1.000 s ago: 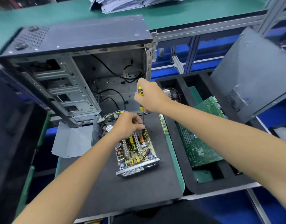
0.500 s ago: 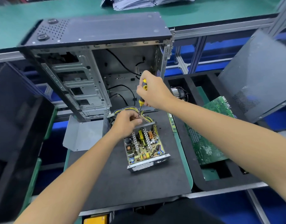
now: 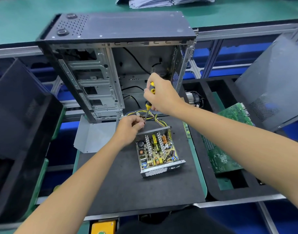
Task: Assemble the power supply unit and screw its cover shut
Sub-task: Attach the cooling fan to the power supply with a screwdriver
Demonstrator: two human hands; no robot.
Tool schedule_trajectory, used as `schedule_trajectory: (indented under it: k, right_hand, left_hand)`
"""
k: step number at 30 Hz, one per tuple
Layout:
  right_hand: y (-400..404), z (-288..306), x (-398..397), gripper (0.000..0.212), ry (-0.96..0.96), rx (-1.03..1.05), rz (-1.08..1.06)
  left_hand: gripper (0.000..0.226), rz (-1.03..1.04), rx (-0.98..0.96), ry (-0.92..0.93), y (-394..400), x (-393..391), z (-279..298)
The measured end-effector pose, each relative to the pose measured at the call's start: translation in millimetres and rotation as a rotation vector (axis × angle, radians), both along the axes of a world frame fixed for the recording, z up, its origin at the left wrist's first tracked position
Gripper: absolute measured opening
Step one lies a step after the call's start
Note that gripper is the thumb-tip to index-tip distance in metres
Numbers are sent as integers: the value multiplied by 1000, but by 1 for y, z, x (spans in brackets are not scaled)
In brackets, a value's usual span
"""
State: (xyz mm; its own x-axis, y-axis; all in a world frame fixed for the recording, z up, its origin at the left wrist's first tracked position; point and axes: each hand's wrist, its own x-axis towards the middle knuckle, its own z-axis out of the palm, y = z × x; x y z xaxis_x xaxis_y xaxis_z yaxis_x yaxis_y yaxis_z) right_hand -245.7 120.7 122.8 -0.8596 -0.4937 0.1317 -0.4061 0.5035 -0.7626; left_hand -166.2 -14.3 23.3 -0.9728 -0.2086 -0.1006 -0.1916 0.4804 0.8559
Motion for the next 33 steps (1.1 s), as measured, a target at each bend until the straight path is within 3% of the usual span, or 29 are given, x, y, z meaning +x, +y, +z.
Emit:
schedule_trajectory:
  k: [6,15,23,27,33]
  right_hand:
    - [-5,0,-1,6,-42,-60,0]
    - [6,3,-3,9,-63,-33,-28]
    - [18,13,-2,18,-4,183,108]
    - [39,12,-6,18,-50,234,116]
    - [74,-8,-6,20,-157,303,119]
  left_hand:
    - [13,-27,-20,14,-4,0,1]
    - [24,-15,1,60,8,-4,-7]
    - [17,-302,-227,75,26,-9,1]
    - [4,-387,-246,68,42,-17,4]
    - [9,-515,-321,-18,79,-22,-6]
